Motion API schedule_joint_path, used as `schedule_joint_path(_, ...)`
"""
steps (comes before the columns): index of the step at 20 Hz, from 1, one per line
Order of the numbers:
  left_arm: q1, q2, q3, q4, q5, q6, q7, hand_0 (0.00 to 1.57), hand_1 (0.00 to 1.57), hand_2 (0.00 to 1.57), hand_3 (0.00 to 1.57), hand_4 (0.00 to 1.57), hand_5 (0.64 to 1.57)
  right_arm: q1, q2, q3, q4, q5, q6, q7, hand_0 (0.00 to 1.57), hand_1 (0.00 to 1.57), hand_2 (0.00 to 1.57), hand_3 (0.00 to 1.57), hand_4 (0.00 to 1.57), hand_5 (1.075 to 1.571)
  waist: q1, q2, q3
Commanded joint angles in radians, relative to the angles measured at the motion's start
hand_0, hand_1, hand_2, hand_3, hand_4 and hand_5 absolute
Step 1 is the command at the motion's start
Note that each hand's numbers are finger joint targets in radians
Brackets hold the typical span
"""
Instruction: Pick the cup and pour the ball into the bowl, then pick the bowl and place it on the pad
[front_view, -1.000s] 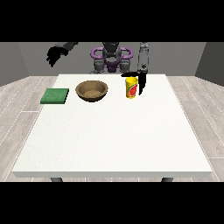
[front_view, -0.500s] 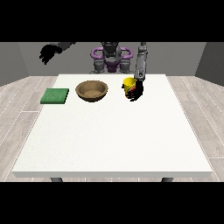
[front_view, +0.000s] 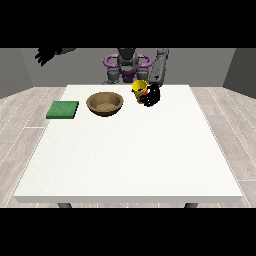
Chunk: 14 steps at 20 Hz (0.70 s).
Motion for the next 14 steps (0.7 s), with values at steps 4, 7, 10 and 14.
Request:
schedule_joint_path(4, -0.118, -0.023, -0.23, 0.056, -0.336, 0.259, 0.281, 1.34, 1.34, 1.57, 1.57, 1.41, 1.525, -0.017, -0.013, -0.006, 0.112, -0.012, 0.015, 0.035, 0.0, 0.0, 0.0, 0.25, 0.63, 1.562, 0.007, -0.118, 0.0033)
schedule_joint_path(7, -0.17, 0.052, -0.339, 0.135, -0.516, 0.278, 0.396, 1.37, 1.37, 1.57, 1.57, 1.45, 1.531, -0.007, -0.009, 0.002, 0.152, 0.017, 0.024, 0.0, 0.0, 0.0, 0.0, 0.19, 0.66, 1.563, 0.027, -0.116, 0.0064)
schedule_joint_path(10, -0.234, 0.041, -0.403, 0.208, -0.635, 0.267, 0.568, 1.35, 1.35, 1.57, 1.57, 1.44, 1.54, 0.012, -0.033, 0.0, 0.182, 0.014, 0.07, -0.006, 0.0, 0.0, 0.0, 0.08, 0.68, 1.561, 0.021, -0.163, 0.0025)
schedule_joint_path(14, -0.321, -0.043, -0.463, 0.203, -0.718, 0.163, 0.748, 1.35, 1.35, 1.57, 1.57, 1.44, 1.54, 0.039, -0.031, -0.036, 0.278, 0.027, 0.07, -0.061, 0.0, 0.0, 0.0, 0.0, 0.69, 1.56, 0.069, -0.194, -0.0005)
